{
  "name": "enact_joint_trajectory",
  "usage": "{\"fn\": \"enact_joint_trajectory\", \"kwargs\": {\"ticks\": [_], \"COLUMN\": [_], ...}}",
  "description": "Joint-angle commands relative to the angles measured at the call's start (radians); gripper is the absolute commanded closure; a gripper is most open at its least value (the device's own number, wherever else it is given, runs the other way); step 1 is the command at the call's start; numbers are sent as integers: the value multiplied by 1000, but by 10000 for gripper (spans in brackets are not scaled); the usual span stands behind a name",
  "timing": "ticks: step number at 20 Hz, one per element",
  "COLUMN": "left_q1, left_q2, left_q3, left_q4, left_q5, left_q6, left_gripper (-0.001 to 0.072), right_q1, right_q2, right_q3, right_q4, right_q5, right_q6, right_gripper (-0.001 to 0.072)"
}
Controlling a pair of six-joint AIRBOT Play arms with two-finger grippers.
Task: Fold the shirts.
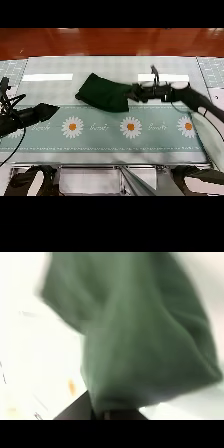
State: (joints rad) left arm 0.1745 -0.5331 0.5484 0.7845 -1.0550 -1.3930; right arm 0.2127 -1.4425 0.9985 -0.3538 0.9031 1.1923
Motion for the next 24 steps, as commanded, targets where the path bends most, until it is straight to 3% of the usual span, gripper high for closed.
{"fn": "enact_joint_trajectory", "kwargs": {"ticks": [1,3,7,17,20,24], "left_q1": [0,0,0,4,4,9], "left_q2": [0,0,0,0,0,0], "left_q3": [0,0,0,61,90,124], "left_q4": [0,0,0,-38,-38,-37], "left_q5": [0,0,-1,3,51,187], "left_q6": [0,0,0,-29,-29,-29], "left_gripper": [686,686,686,686,686,685], "right_q1": [18,3,-100,-660,-837,-998], "right_q2": [-6,-6,-2,109,130,139], "right_q3": [298,472,715,903,903,903], "right_q4": [-292,-478,-584,-532,-458,-486], "right_q5": [102,217,426,703,716,786], "right_q6": [192,291,340,316,317,320], "right_gripper": [690,690,690,691,690,690]}}
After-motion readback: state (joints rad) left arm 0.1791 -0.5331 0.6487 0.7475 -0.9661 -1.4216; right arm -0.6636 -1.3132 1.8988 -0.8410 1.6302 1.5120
